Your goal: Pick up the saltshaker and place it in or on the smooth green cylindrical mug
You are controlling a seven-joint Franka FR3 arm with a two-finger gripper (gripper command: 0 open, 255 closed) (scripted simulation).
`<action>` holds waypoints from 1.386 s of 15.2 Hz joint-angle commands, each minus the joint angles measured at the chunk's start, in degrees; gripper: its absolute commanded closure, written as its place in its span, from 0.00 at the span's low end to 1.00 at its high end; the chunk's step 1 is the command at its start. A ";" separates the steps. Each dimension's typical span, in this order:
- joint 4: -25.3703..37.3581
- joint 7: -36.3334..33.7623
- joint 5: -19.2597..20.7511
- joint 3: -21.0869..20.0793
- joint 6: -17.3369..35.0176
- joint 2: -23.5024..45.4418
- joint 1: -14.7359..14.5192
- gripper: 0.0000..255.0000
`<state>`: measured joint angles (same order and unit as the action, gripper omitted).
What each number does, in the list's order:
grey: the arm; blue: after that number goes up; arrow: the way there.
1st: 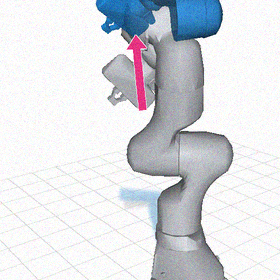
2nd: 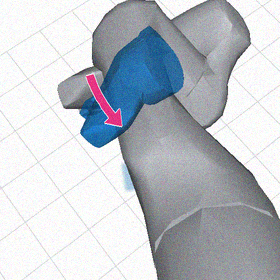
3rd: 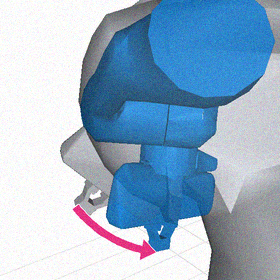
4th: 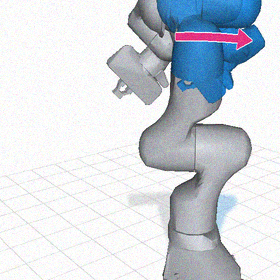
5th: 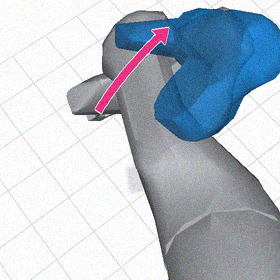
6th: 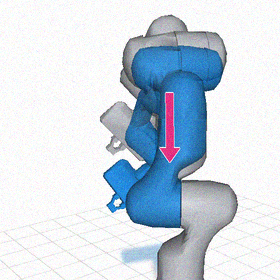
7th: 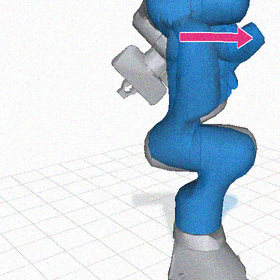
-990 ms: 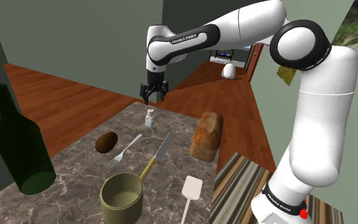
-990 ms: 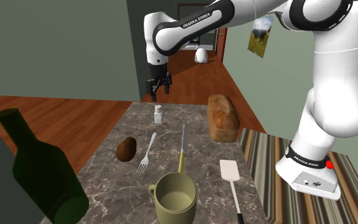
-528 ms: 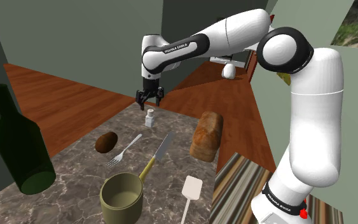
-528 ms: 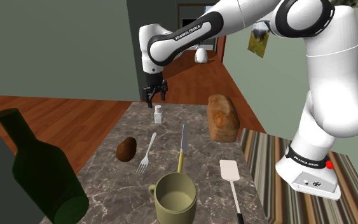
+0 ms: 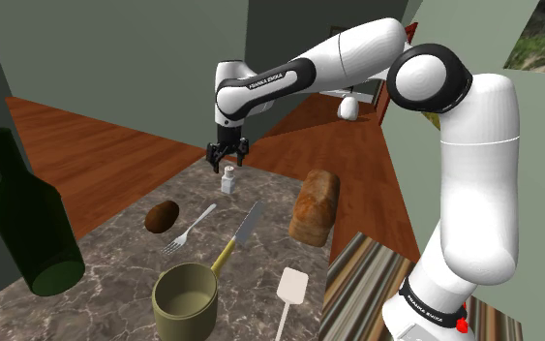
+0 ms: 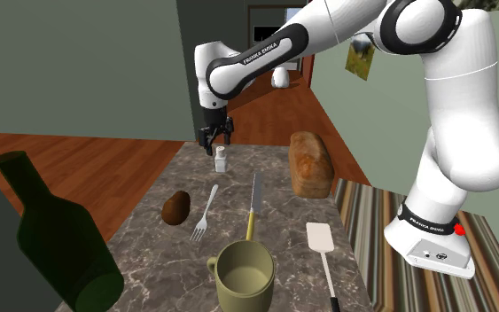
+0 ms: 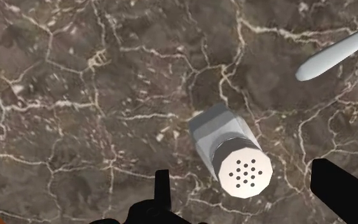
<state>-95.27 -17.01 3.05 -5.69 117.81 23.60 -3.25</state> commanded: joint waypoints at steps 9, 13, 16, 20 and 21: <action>-0.01 0.00 0.00 0.00 0.01 -0.01 0.00 1.00; 0.35 0.03 -0.04 -0.02 -0.63 -0.29 0.01 1.00; 1.56 0.11 -0.15 -0.07 -2.62 -1.07 0.03 1.00; 3.38 0.21 -0.28 -0.12 -5.32 -1.96 0.03 1.00; 3.87 0.24 -0.31 -0.13 -6.01 -2.15 0.04 1.00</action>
<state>-91.82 -16.83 2.78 -5.82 112.48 21.69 -3.25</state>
